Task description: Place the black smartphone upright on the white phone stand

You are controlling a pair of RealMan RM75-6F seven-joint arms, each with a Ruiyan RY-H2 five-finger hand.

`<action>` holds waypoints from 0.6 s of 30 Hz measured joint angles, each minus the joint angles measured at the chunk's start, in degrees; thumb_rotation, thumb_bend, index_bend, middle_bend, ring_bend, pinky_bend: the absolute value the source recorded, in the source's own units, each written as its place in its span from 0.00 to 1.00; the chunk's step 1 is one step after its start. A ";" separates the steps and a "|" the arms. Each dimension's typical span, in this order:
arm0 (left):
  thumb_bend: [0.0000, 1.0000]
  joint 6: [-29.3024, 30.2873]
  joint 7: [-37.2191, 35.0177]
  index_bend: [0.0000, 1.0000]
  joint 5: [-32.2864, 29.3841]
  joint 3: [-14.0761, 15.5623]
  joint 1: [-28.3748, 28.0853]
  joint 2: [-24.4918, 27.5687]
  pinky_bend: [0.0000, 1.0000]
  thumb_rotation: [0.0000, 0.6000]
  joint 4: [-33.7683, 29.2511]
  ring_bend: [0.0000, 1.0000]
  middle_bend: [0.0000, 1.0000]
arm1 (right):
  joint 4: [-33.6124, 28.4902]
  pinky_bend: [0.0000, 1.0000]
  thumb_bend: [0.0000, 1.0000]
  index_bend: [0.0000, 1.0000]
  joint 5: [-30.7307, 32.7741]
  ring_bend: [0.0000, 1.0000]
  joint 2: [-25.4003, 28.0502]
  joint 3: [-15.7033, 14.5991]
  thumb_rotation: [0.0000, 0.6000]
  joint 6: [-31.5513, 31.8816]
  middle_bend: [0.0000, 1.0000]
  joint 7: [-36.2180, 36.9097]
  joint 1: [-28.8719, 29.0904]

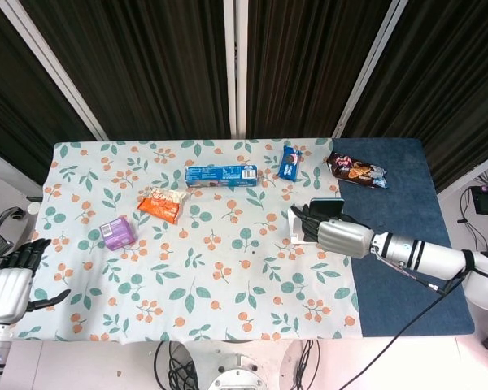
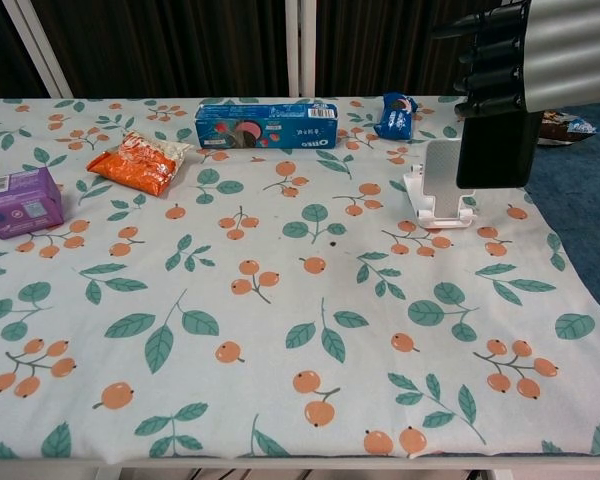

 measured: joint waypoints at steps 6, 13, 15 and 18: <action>0.10 0.07 -0.21 0.09 -0.03 0.06 0.17 0.07 0.22 0.66 0.18 0.12 0.10 | 5.98 0.00 0.31 0.62 -0.39 0.38 -4.11 -1.29 1.00 2.81 0.37 2.63 0.90; 0.10 -0.13 -0.30 0.09 -0.16 -0.04 0.09 -0.16 0.21 0.67 0.48 0.12 0.10 | 10.55 0.00 0.32 0.62 -0.47 0.35 -7.39 -2.41 1.00 5.79 0.36 4.16 1.88; 0.10 -0.17 -0.37 0.09 -0.11 -0.08 0.02 -0.17 0.21 0.67 0.54 0.12 0.10 | 11.63 0.00 0.31 0.61 -0.34 0.34 -8.04 -2.67 1.00 5.86 0.35 4.30 2.04; 0.10 -0.23 -0.50 0.09 -0.03 -0.11 -0.05 -0.12 0.22 0.67 0.62 0.12 0.10 | 13.33 0.00 0.31 0.60 0.03 0.34 -9.28 -3.17 1.00 5.85 0.35 4.42 2.28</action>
